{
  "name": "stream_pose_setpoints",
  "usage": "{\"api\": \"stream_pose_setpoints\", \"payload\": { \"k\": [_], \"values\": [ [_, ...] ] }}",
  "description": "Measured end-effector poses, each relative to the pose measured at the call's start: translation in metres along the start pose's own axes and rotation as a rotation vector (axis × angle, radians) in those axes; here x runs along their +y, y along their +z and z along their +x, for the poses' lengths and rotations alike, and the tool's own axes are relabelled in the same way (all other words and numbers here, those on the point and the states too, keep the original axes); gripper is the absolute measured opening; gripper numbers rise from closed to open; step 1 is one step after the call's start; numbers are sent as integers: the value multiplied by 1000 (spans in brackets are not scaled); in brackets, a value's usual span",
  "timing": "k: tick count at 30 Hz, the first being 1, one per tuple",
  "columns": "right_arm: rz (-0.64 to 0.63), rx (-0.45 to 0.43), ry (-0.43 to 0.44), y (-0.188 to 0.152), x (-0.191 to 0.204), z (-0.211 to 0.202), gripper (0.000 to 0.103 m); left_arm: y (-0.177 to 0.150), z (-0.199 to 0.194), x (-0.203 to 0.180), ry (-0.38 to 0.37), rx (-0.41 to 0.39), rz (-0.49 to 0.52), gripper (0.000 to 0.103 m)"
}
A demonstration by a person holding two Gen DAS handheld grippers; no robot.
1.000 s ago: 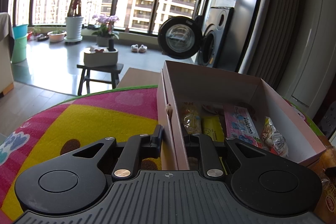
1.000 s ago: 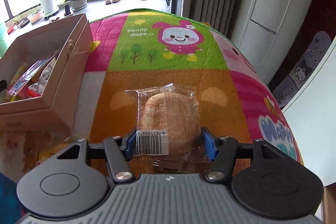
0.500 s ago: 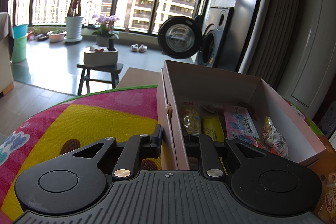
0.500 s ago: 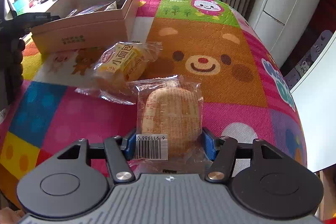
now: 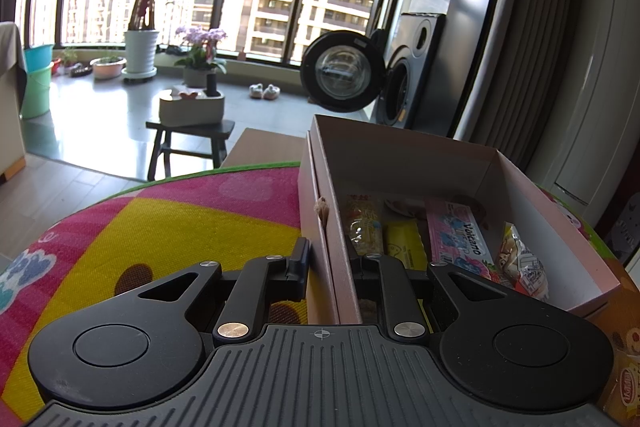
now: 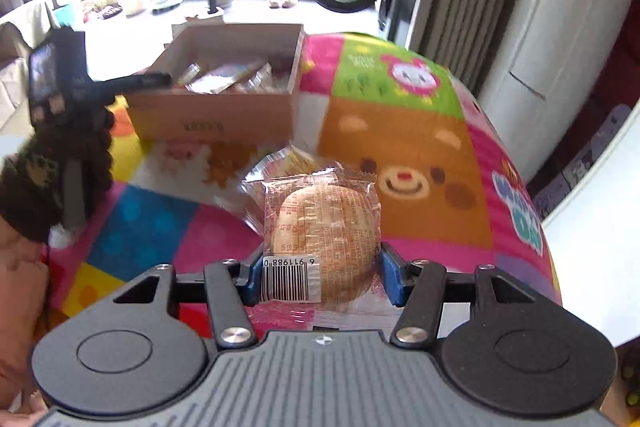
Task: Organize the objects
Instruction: 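Grasp the clear-wrapped bread roll with the right tool and lift, then carry the bread roll into the pink box and release it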
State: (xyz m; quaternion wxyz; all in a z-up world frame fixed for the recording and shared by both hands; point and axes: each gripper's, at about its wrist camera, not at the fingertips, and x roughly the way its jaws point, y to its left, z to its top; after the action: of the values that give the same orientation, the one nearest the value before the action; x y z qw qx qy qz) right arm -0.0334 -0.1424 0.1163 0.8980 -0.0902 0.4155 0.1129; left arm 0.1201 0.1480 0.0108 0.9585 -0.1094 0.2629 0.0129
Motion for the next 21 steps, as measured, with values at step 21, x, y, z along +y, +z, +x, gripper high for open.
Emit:
{"api": "stream_pose_setpoints", "payload": {
  "k": [21],
  "values": [
    [-24, 6, 108, 217, 125, 191, 55, -1, 0, 1, -7, 0, -3, 19]
  ]
}}
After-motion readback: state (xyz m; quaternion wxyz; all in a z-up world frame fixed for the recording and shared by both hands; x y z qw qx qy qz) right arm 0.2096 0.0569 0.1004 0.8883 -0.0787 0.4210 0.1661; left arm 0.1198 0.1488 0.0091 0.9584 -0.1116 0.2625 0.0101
